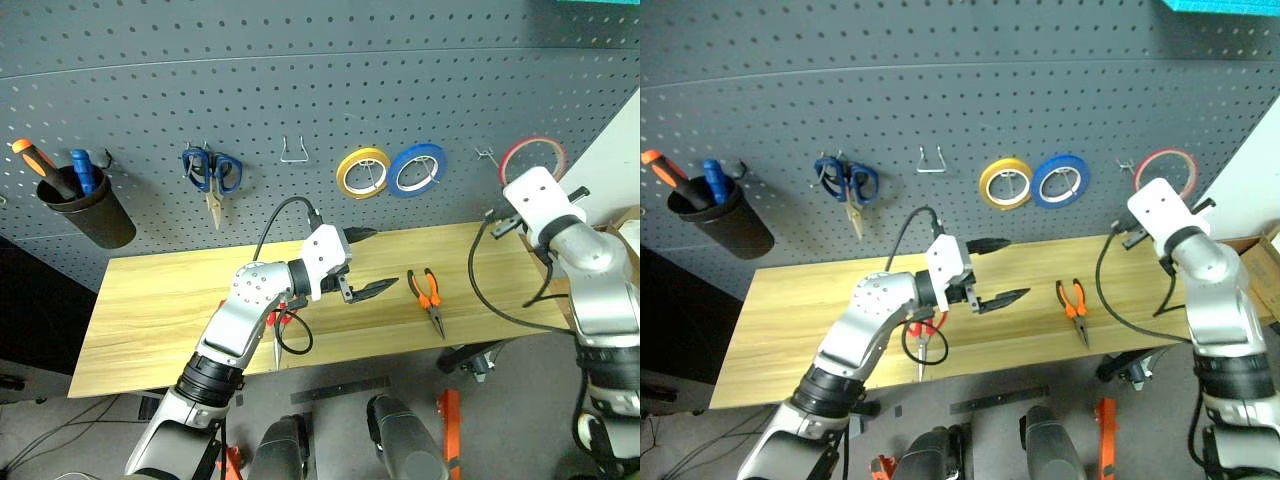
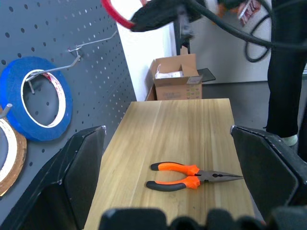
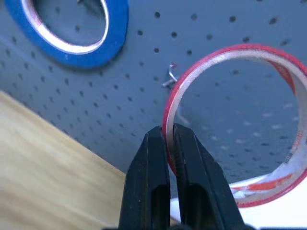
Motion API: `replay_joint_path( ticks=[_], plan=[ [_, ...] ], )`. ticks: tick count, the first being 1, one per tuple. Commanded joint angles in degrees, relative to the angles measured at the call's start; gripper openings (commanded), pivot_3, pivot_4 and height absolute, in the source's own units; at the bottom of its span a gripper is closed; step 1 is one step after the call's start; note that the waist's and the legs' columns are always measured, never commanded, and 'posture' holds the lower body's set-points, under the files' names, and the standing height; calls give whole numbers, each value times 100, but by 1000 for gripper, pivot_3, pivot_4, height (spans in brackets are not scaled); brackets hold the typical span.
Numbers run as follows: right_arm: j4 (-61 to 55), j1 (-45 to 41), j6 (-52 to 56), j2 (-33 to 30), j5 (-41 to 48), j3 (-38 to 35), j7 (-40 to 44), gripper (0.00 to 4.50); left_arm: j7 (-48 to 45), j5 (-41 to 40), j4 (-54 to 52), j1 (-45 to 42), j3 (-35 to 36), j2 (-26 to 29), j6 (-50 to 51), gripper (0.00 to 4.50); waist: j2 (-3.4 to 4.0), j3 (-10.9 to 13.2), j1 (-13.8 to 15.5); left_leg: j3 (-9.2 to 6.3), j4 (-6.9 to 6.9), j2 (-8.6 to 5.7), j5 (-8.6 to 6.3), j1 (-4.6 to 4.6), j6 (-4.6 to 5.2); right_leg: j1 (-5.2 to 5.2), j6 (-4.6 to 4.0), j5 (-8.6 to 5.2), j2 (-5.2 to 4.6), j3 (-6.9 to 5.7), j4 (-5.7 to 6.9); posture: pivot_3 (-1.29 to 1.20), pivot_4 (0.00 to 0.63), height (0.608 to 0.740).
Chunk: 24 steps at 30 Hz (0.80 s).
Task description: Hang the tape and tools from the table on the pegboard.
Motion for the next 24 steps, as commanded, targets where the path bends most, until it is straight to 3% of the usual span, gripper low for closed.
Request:
replay_joint_path(
  ticks=[1, 7, 8, 11, 16, 21, 24],
  plan=[
    [961, -574, -361, 175, 395, -234, -112, 14, 54, 3, -116, -95, 38, -54, -114, 4500, 0, 0, 0, 0, 1, 0, -1, 0, 1, 0, -1, 1, 0, 0, 0, -231, 196, 740],
    [2134, -1135, -1048, 460, 861, -303, -159, 14, 220, -41, -93, -155, 133, -152, -75, 4500, 0, 0, 5, 4, 0, 0, -1, -18, 2, -19, -3, 3, -2, 2, 2, -224, 196, 740],
    [2125, -1117, -1048, 501, 910, -309, -152, 195, 263, -76, -88, -166, 174, -173, -31, 4500, 0, 0, 9, 4, 0, 0, -2, -18, 3, -19, -4, 3, -2, 1, 2, -222, 195, 740],
    [1925, -965, -928, 611, 1081, -323, -101, 1024, 377, -186, -83, -183, 282, -231, 118, 4500, 1, 0, 18, 4, -1, 0, -2, -22, 4, -27, -4, 3, -2, 2, 7, -219, 195, 740],
    [162, 188, -168, 962, 1375, -271, -160, 2684, 577, -598, -149, -169, 646, -352, 681, 4500, 3, -2, 46, -3, -3, 2, -2, -29, 4, -39, -3, 4, -2, -3, 19, -215, 195, 740],
    [-1672, 1402, 1260, 1468, 1372, 80, -534, 4427, 352, -351, 258, 23, 920, 347, 425, 4500, 7, -4, 13, -12, -2, 3, -2, -29, 3, -50, -3, 4, -4, 7, 30, -232, 202, 740],
    [-1959, 1627, 2153, 1921, 1315, 173, -972, 4473, 59, -79, 587, 83, 857, 848, -9, 4500, 8, -5, -12, -17, 2, 10, 0, -21, 1, -49, -2, 3, 6, 13, 33, -234, 202, 740]
  ],
)
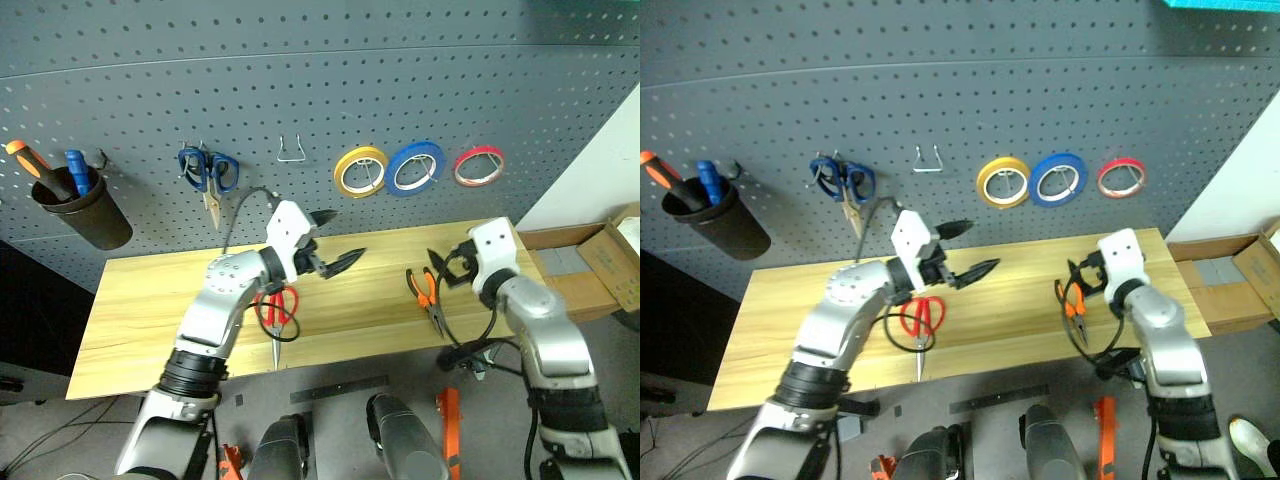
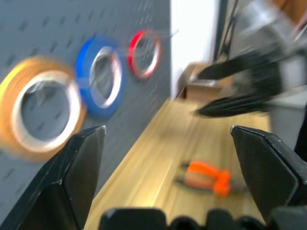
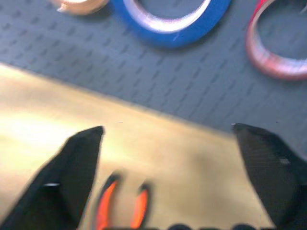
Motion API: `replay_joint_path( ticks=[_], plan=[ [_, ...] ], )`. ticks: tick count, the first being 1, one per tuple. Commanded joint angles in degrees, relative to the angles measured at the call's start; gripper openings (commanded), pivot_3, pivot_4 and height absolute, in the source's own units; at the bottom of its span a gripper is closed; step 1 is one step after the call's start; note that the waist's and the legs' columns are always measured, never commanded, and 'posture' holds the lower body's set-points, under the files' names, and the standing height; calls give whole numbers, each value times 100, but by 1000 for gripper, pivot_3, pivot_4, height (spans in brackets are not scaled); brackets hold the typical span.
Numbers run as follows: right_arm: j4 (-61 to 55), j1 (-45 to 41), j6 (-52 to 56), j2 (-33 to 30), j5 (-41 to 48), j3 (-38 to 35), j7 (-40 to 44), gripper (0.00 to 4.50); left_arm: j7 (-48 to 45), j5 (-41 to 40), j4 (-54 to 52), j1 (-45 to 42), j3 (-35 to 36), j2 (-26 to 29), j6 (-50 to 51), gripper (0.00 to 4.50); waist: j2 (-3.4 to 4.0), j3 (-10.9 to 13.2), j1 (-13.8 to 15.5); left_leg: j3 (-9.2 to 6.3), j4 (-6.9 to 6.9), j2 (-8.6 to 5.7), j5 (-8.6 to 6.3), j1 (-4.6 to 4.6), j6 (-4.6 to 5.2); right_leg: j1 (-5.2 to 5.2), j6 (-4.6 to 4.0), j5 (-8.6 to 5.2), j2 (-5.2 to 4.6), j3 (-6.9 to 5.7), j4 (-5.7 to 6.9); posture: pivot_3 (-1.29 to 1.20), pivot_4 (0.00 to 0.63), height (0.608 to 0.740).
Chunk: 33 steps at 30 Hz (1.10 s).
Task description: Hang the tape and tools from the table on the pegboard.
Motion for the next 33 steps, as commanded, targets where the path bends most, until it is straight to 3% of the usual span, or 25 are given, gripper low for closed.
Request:
replay_joint_path(
  ticks=[1, 5, 11, 32, 33],
  plan=[
    [-464, 60, 908, 335, -18, 85, -447, 4473, -319, 239, 202, 54, 29, 360, -545, 4500, 0, 0, 0, -1, 2, 1, 3, 0, 0, 0, 2, -1, 3, 0, 0, -232, 202, 740],
    [147, -415, 1918, 868, -354, 240, -1208, 4473, -498, 344, 485, -18, -16, 493, -885, 4500, -1, -1, 19, 1, 15, 1, 14, -3, 7, 2, 10, 8, 2, 0, -3, -229, 199, 740],
    [1633, -1002, 1938, 1355, -219, -159, -1620, 4473, -491, 417, 516, -31, -67, 367, -1006, 4500, -3, -3, 26, 8, 12, 1, 16, -7, 10, 1, -18, 32, 2, -5, -6, -212, 194, 740],
    [4963, -2115, 696, 1071, -119, -345, -1490, 4473, -264, 433, 338, 78, -16, 201, -979, 4500, -18, -18, 10, 36, 2, -2, 15, -9, 11, -1, -10, 39, -2, -1, -13, -182, 188, 740],
    [5121, -2178, 605, 1028, -124, -333, -1474, 4303, -254, 433, 352, 71, -9, 199, -987, 4500, -24, -24, 10, 34, 2, -2, 15, -9, 11, -1, -11, 39, -3, -2, -12, -182, 188, 740]
  ],
)
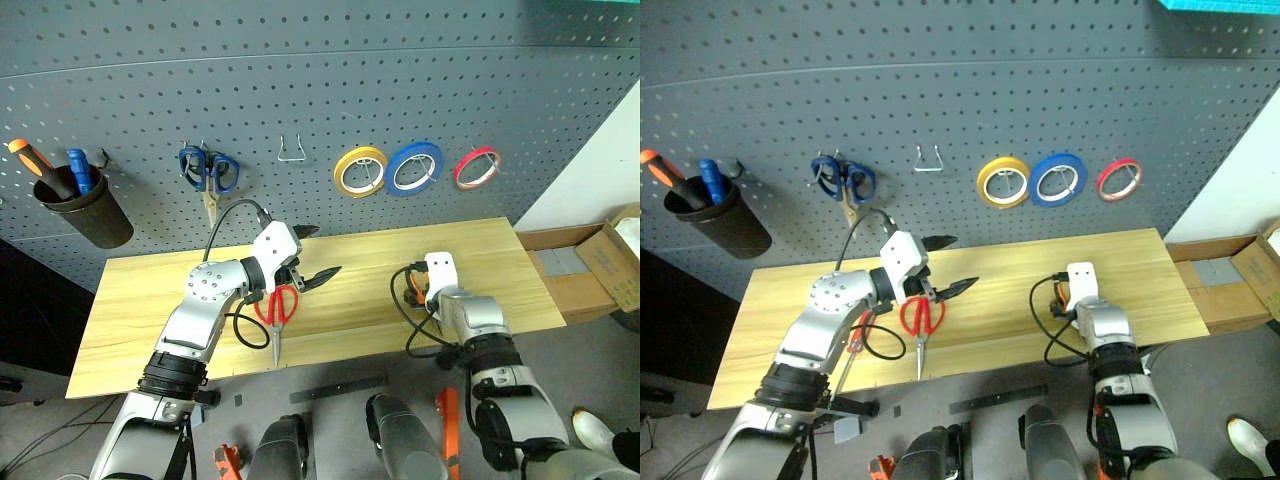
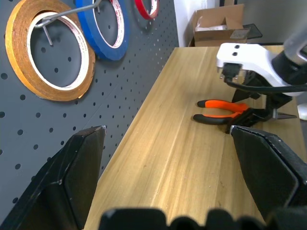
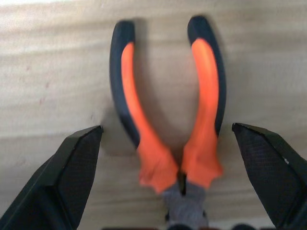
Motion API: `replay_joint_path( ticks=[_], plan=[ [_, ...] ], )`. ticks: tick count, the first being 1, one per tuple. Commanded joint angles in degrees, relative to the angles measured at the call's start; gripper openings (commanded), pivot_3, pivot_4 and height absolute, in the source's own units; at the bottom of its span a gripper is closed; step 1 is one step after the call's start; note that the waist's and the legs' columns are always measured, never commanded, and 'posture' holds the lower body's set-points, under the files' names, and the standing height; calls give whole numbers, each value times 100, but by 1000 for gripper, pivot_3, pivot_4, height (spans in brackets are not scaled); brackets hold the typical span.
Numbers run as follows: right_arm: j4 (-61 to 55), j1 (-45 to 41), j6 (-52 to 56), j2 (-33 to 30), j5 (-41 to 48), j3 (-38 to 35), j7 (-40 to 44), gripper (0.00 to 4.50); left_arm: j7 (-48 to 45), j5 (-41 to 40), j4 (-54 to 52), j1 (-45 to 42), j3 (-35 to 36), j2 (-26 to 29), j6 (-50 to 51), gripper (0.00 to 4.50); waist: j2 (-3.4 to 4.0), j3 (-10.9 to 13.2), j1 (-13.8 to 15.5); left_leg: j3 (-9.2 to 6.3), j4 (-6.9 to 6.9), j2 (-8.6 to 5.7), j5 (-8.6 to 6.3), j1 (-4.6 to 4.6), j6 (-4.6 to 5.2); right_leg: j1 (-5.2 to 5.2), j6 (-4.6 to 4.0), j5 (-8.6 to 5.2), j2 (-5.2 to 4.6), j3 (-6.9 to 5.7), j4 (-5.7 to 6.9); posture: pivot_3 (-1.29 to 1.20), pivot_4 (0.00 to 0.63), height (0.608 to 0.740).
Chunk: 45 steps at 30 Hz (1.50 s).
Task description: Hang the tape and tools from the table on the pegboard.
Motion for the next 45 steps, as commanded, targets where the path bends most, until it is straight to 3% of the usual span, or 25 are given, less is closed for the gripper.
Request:
replay_joint_path(
  ticks=[1, 6, 11, 14, 19, 24, 28, 32, 45],
  plan=[
    [505, -108, -268, -140, 7, -32, 32, 4090, 32, -24, -166, -52, 66, -24, -107, 4500, -7, -8, 0, -1, 0, 0, 0, 0, 0, 1, 0, 0, 0, 0, 0, -182, 188, 740],
    [711, -221, -310, -195, 66, -2, 58, 2604, 92, -65, -206, 21, 100, -44, -42, 4500, -12, -41, -1, 0, 1, 0, 0, 1, 0, 2, 1, 1, 0, 1, -1, -182, 178, 740],
    [-82, -86, -216, -101, 85, 25, -73, 2589, 197, -281, -379, 232, 343, -34, 185, 4500, -9, -61, 2, -2, -2, 0, 0, 0, 0, 0, 0, 1, 0, 0, 0, -183, 175, 740],
    [-1884, 342, 15, 141, 123, 167, -190, 2589, 267, -664, -782, 569, 717, 26, 433, 4500, -9, -61, -6, -5, -6, 3, 0, -3, 0, -8, 0, 1, -1, 3, 3, -173, 177, 740],
    [-4775, 1091, 271, 402, 28, 1015, -120, 2589, 554, -1048, -1278, 1014, 1235, 96, 912, 4500, -4, -68, -11, -34, -9, 6, -1, -8, -1, -26, 1, 0, -2, 2, 15, -148, 170, 740],
    [-5861, 497, 148, 854, -73, 1621, -263, 2589, 1244, -1171, -1485, 1277, 1833, -56, 1010, 4500, -10, -102, 51, -49, 3, 4, 1, -7, -2, -14, 3, -1, 0, -10, 9, -126, 162, 740],
    [-5341, -541, -320, 1066, -29, 1565, -235, 2589, 1696, -1095, -1510, 1385, 2121, -106, 1018, 4500, -17, -112, 57, -48, 13, 5, 8, -5, -6, -13, -4, 4, 0, -14, 9, -108, 155, 740],
    [-3964, -1500, -1362, 1302, 158, 1350, -112, 2589, 2116, -1047, -1470, 1334, 2319, -214, 953, 4500, -56, -161, 81, -66, 7, 5, 11, 0, -10, -6, -16, 11, 1, -32, 10, -86, 146, 740],
    [-51, -3598, -4433, 1572, 198, 899, 40, 2589, 2293, -849, -1558, 929, 1763, -329, 990, 4500, -70, -172, 225, -62, -24, 2, 7, -14, -15, -24, -22, 15, -9, -35, -7, -37, 146, 740]
  ],
)
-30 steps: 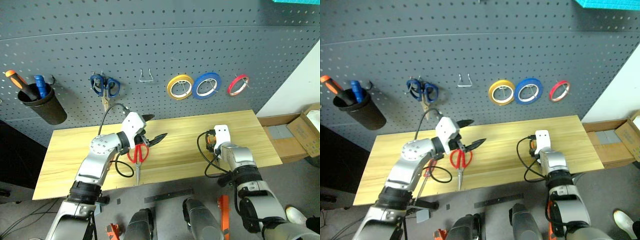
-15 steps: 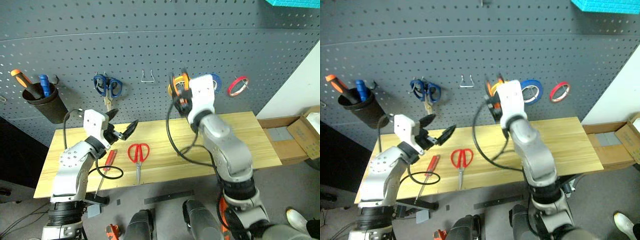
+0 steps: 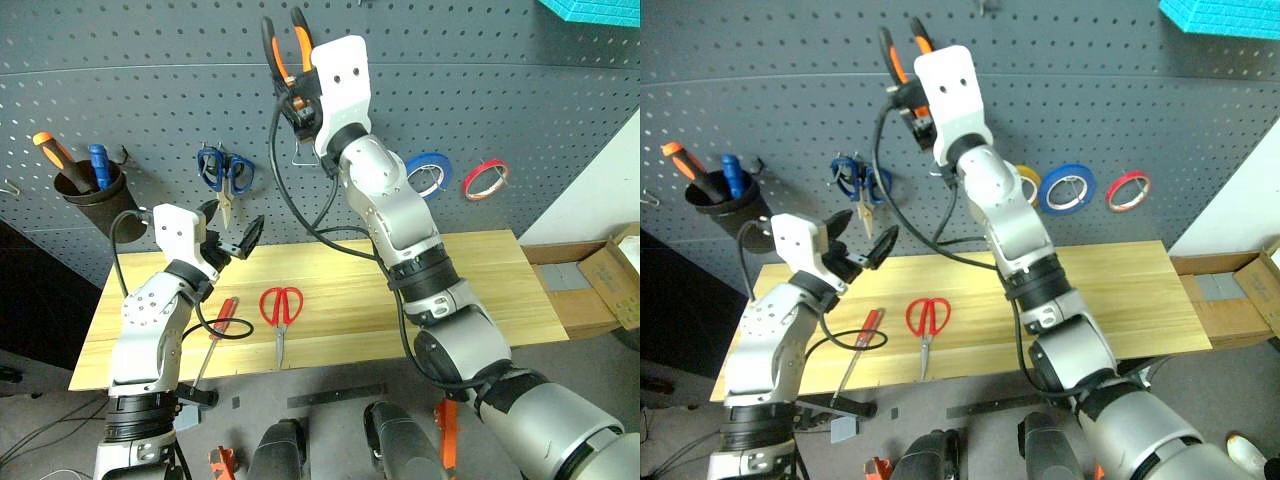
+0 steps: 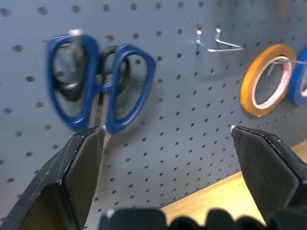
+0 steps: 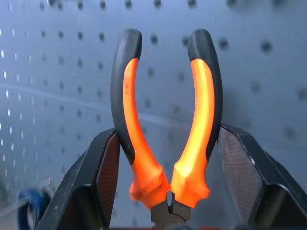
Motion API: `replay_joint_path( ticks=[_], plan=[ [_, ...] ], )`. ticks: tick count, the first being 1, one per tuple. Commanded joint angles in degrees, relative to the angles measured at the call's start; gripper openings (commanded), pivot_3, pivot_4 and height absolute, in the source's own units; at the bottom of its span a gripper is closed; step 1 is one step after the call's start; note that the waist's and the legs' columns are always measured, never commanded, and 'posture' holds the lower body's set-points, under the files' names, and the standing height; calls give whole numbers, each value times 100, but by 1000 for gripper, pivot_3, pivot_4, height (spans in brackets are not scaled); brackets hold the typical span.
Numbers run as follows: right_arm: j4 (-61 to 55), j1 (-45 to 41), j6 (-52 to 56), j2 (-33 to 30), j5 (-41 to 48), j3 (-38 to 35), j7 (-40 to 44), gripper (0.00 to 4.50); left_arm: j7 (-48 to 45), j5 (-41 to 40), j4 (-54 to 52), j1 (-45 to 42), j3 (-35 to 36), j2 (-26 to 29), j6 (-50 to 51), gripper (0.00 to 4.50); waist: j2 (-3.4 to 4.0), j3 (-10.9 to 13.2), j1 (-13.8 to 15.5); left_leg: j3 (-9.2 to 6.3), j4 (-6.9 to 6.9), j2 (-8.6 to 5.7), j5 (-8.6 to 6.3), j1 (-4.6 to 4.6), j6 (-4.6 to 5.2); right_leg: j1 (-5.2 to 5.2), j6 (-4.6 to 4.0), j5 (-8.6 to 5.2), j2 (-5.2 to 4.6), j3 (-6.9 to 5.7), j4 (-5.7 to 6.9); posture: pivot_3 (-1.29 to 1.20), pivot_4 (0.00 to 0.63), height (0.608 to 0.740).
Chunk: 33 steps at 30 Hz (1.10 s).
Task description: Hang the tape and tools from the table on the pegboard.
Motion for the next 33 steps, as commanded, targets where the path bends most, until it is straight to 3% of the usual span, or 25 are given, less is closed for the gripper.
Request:
replay_joint_path(
  ticks=[1, 13, 25, 31, 33],
  plan=[
    [657, -495, -711, 62, 93, -223, 52, 2589, -14, 91, -259, -121, -183, 5, -33, 4500, 0, 0, 15, 1, 0, 0, 0, 0, 0, 0, 0, 0, 0, 1, 0, -37, 146, 740],
    [3388, -1234, -2423, -18, -195, -418, 23, 2589, -28, 254, 157, -679, -556, -193, -238, 4500, 1, 1, 170, 0, 6, -1, 1, 2, 0, 2, -2, 1, 1, -2, 5, 4, 159, 740],
    [3977, -956, -2351, -156, -557, -382, -147, 2589, -134, 320, 525, -878, -673, -320, -463, 4500, 2, 1, 203, -2, 9, -1, 2, 4, -1, 3, -2, 1, 2, -2, 13, -5, 164, 740],
    [4002, -802, -1729, -258, -614, -422, -233, 4429, -181, 357, 725, -954, -703, -356, -562, 4500, 2, 1, 224, -5, 13, -1, 16, 20, -1, 20, -12, 7, 3, -5, 17, -25, 159, 740],
    [3924, -725, -1549, -291, -647, -402, -221, 4474, -183, 372, 800, -997, -727, -380, -594, 4500, 1, 1, 261, -7, 13, -2, 35, 23, -3, 27, -15, 9, 5, -8, 14, -32, 157, 740]
  ],
)
